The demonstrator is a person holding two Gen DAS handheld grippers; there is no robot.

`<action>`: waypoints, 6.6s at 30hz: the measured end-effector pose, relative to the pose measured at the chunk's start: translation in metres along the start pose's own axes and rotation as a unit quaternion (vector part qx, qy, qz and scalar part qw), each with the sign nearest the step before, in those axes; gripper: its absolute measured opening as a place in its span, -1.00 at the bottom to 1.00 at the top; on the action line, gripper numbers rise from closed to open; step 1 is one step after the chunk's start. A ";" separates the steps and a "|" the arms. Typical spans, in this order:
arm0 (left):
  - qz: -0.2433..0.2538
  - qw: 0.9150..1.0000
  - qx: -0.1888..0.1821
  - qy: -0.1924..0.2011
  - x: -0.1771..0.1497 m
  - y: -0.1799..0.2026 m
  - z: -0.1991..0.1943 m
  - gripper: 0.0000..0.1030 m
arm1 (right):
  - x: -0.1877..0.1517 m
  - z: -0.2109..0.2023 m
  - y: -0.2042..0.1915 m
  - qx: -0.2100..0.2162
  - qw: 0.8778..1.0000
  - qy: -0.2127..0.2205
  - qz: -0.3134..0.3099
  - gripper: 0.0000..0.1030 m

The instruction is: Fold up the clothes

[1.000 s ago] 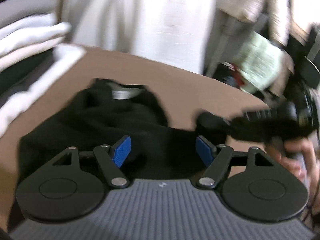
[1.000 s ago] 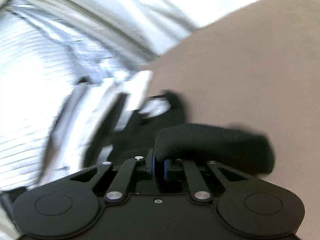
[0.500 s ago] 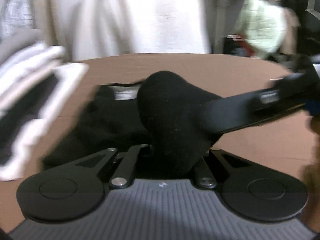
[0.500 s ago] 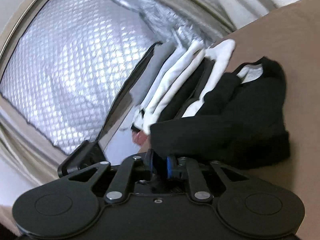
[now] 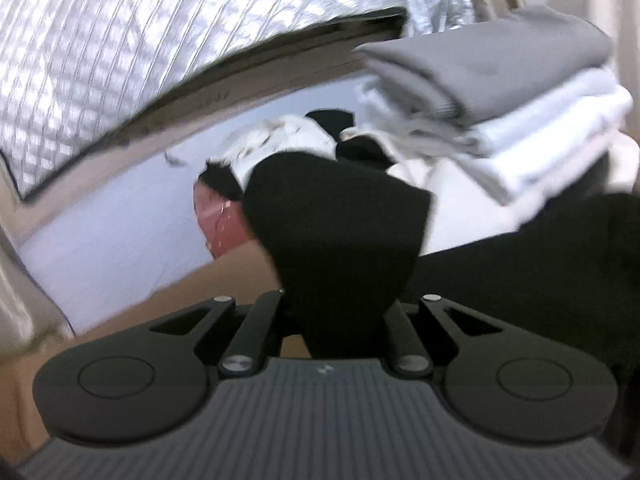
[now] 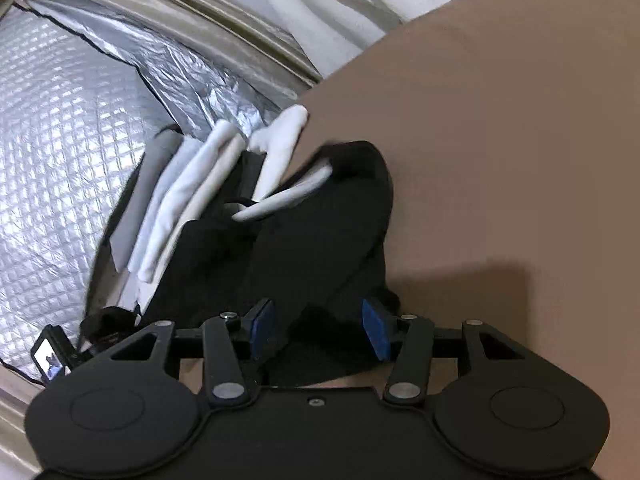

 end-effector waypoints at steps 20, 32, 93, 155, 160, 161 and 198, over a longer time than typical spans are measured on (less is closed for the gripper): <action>0.046 0.992 -0.085 0.086 0.011 0.028 0.001 -0.79 | -0.023 0.062 -0.031 -0.057 0.997 -0.048 0.008 0.10; 0.148 0.963 -0.032 0.221 0.015 0.069 -0.009 -0.78 | -0.009 0.060 -0.065 -0.192 0.971 0.043 -0.135 -0.86; -0.028 0.936 -0.335 -0.107 -0.022 0.079 0.026 0.59 | 0.104 -0.100 -0.034 -0.350 0.857 0.158 -0.344 -0.85; 0.051 0.859 -0.460 -0.219 -0.026 0.172 0.058 0.61 | 0.152 -0.119 0.071 -0.216 0.955 0.119 -0.164 0.49; 0.008 0.838 -0.475 -0.268 -0.018 0.184 0.084 0.61 | 0.149 -0.043 0.010 -0.158 0.949 0.012 -0.272 0.53; 0.020 0.843 -0.470 -0.260 -0.015 0.188 0.086 0.61 | 0.151 -0.027 -0.001 -0.159 0.944 -0.001 -0.291 0.64; 0.198 0.911 -0.361 -0.012 0.006 0.210 -0.010 0.17 | 0.109 -0.048 0.037 -0.277 0.910 0.056 -0.302 0.36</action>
Point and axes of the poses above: each gripper's, at about its wrist camera, not at the fingertips, and z roughly the way its jaws point, y to its right, x to its top, the point moved 6 cm from there along z, roughly the way its jaws point, and after that the axes turned 4 degrees about -y, right-handed, at the moved point
